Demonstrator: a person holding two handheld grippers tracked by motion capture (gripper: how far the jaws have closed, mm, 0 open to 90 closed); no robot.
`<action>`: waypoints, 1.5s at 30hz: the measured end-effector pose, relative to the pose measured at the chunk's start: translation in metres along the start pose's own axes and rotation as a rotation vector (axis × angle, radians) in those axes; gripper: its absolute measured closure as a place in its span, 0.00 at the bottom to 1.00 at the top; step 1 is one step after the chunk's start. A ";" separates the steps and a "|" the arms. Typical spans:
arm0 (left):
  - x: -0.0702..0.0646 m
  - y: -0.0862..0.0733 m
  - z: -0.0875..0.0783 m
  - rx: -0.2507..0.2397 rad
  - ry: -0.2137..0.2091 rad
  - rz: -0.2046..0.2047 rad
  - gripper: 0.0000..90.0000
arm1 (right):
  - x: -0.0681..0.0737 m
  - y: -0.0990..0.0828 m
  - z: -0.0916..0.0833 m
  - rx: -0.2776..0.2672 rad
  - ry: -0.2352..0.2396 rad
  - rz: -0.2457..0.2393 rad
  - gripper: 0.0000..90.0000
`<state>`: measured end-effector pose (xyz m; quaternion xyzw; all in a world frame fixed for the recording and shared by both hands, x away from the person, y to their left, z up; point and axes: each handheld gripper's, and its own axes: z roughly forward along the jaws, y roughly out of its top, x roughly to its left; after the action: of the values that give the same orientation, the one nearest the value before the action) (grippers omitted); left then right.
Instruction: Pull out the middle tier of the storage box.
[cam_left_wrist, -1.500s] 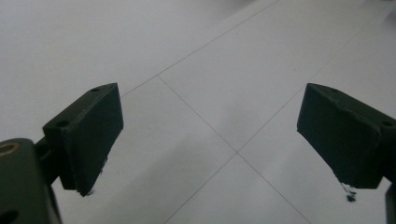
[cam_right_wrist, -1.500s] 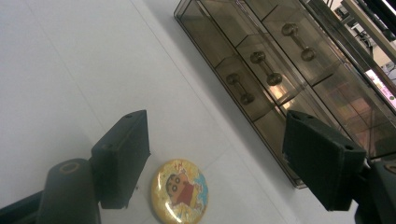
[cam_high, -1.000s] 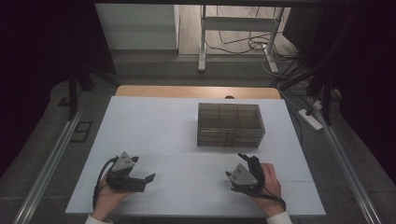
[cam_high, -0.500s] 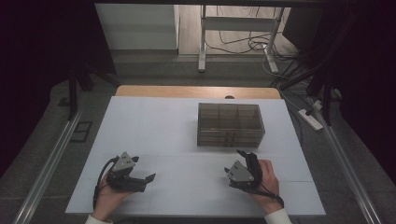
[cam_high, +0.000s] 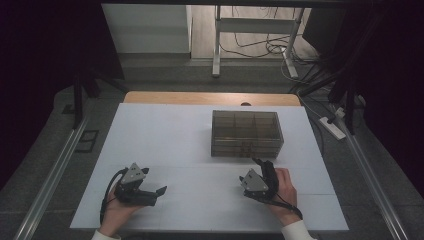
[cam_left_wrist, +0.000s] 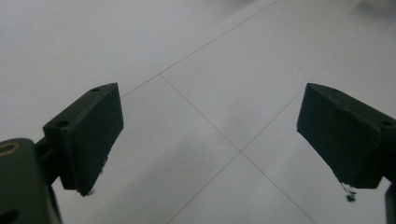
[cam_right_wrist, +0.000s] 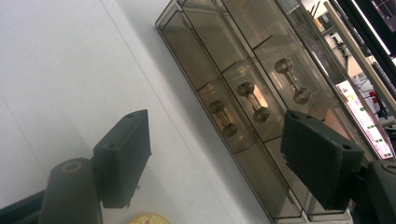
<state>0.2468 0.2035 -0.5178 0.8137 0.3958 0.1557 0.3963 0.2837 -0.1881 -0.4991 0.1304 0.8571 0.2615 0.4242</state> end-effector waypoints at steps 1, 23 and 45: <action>0.000 0.000 0.000 0.000 0.000 0.000 0.09 | 0.000 0.000 0.000 0.000 0.000 0.000 0.27; -0.002 0.001 0.001 0.002 -0.003 0.007 0.09 | -0.001 0.003 0.009 0.013 -0.017 -0.030 0.28; -0.002 0.000 0.002 0.000 -0.004 0.005 0.09 | -0.005 0.004 0.018 0.028 -0.040 -0.046 0.34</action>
<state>0.2469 0.2009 -0.5186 0.8150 0.3930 0.1550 0.3966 0.3010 -0.1809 -0.5034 0.1217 0.8548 0.2367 0.4454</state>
